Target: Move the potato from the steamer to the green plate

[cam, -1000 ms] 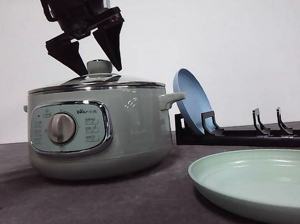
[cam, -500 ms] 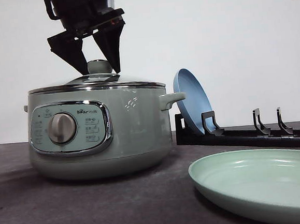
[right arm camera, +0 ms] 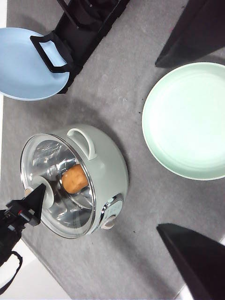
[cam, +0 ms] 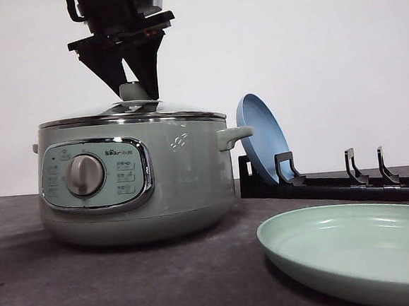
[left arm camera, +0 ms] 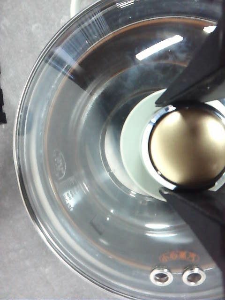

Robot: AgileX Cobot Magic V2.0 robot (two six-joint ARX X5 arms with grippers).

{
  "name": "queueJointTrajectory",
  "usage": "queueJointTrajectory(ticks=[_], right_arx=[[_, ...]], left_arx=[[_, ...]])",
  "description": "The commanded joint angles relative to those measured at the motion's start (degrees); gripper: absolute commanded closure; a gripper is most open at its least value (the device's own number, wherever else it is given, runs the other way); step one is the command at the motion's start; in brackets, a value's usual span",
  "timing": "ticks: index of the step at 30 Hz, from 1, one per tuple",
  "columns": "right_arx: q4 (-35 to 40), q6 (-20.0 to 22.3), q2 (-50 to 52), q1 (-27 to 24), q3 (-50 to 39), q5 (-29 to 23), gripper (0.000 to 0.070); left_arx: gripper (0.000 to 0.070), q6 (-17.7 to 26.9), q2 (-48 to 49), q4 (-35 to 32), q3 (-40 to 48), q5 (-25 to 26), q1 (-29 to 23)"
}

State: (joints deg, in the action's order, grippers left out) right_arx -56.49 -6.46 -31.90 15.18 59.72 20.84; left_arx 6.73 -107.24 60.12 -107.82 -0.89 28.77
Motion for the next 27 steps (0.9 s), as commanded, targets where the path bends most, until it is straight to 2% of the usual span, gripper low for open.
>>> queueJointTrajectory(ticks=[1, 7, 18, 27], right_arx=[[0.3, -0.6, -0.2, 0.0, 0.5, -0.1, 0.0], [0.3, -0.6, -0.2, 0.0, 0.5, -0.1, 0.0], [0.3, -0.6, -0.2, 0.0, 0.5, -0.2, 0.0], [0.3, -0.6, -0.2, 0.0, 0.5, -0.3, 0.0]], left_arx=[[0.07, -0.4, -1.1, 0.7, -1.2, 0.3, 0.5], [0.07, -1.1, -0.8, 1.4, -2.9, -0.7, 0.5], [0.07, -3.1, -0.2, 8.2, -13.7, -0.7, 0.5], [0.07, -3.1, 0.5, 9.4, -14.6, -0.7, 0.1]])
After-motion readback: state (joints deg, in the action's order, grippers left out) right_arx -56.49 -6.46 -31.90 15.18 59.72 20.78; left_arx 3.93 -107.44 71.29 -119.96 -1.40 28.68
